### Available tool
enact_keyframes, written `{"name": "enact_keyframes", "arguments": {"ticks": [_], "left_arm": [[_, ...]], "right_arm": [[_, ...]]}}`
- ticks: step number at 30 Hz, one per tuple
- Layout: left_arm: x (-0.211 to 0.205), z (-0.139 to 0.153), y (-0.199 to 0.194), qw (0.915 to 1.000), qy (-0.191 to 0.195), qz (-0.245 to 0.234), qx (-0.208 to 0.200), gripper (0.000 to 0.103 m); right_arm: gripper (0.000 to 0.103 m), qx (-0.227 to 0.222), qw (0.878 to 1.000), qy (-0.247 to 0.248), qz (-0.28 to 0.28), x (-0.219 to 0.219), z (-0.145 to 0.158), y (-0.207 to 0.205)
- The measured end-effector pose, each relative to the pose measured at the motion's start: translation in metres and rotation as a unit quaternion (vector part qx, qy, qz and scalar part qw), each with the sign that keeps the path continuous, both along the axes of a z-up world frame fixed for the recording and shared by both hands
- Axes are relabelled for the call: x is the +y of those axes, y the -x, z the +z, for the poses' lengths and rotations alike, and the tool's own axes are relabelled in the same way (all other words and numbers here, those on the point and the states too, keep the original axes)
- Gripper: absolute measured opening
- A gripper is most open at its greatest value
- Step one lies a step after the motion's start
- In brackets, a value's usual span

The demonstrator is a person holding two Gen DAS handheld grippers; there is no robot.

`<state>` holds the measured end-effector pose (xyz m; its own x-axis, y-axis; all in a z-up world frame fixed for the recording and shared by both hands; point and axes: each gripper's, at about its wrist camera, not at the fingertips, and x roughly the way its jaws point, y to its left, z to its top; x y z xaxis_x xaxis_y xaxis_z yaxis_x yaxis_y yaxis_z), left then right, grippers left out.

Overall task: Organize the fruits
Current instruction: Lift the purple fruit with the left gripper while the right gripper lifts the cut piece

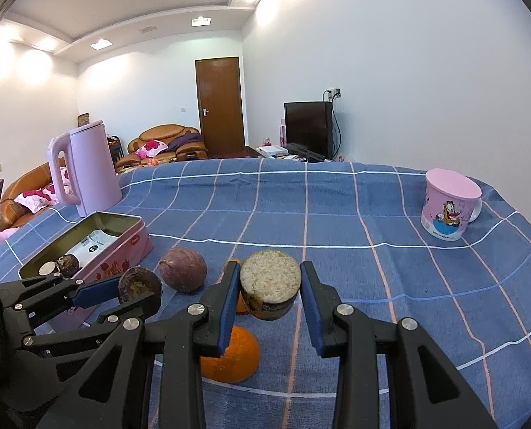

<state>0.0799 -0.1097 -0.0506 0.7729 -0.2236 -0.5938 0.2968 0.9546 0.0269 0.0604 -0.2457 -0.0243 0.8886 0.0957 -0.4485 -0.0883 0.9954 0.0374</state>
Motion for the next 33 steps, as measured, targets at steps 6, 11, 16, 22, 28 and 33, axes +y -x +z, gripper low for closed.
{"name": "enact_keyframes", "arguments": {"ticks": [6, 11, 16, 22, 28, 33], "left_arm": [[0.002, 0.003, 0.004, 0.9999, 0.001, 0.007, -0.015, 0.034], [0.004, 0.004, 0.008, 0.9996, 0.002, 0.013, -0.025, 0.034], [0.007, 0.006, 0.011, 0.9992, 0.002, 0.017, -0.035, 0.034], [0.005, 0.008, 0.015, 0.9986, -0.001, 0.02, -0.048, 0.034], [0.005, 0.01, 0.018, 0.998, -0.003, 0.024, -0.059, 0.034], [0.005, 0.011, 0.021, 0.9971, -0.004, 0.028, -0.071, 0.034]], "right_arm": [[0.035, -0.013, 1.0, 0.001, 0.001, 0.0, 0.002, 0.005], [0.035, -0.022, 1.0, 0.002, 0.003, 0.001, 0.003, 0.007], [0.035, -0.032, 0.999, 0.002, 0.005, 0.001, 0.004, 0.011], [0.035, -0.039, 0.999, 0.003, 0.005, 0.002, 0.006, 0.013], [0.035, -0.048, 0.999, 0.003, 0.006, 0.002, 0.007, 0.017], [0.035, -0.057, 0.998, 0.004, 0.006, 0.002, 0.008, 0.02]]}}
